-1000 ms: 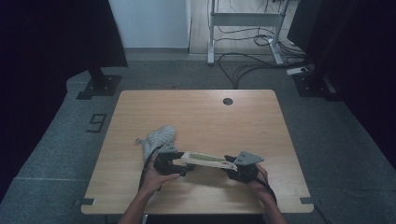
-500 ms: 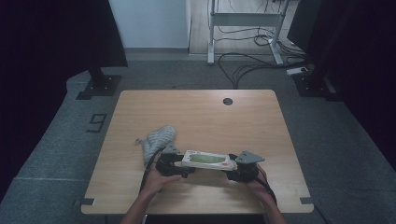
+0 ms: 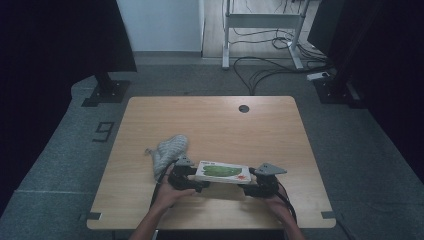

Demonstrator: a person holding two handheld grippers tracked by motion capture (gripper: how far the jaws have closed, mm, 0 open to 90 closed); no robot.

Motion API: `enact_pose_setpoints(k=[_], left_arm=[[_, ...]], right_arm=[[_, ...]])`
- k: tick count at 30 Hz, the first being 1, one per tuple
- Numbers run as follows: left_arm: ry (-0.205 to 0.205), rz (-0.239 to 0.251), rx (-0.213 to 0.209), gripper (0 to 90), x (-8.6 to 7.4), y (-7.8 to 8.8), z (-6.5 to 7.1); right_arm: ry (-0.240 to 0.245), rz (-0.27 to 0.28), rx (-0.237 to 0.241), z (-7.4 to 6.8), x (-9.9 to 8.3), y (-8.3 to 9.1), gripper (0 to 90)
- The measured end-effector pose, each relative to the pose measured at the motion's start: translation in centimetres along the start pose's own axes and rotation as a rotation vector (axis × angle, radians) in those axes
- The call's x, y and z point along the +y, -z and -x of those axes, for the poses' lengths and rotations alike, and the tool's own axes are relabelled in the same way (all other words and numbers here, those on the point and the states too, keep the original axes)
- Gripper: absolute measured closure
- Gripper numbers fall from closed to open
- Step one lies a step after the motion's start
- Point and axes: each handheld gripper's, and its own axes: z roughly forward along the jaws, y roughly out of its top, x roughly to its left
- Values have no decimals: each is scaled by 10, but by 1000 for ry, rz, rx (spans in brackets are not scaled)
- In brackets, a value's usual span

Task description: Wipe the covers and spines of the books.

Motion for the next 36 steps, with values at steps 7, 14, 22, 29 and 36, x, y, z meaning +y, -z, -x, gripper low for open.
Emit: enact_pose_setpoints(k=[7, 14, 22, 29, 36], left_arm=[[4, -19, -5, 209, -3, -3, 0], [7, -38, -22, 222, -5, -7, 0], [-6, -55, -25, 225, -6, -11, 1], [-16, -73, -30, 224, -7, -16, 3], [-24, -90, -32, 224, -9, -21, 4]], right_arm=[[-30, -19, -2, -1, -3, 0, 255], [-33, -38, -3, 0, -5, -2, 246], [-39, -63, 4, 1, -6, -4, 252], [-24, -93, 0, 0, -9, -8, 250], [5, -112, 13, -1, -10, -9, 268]])
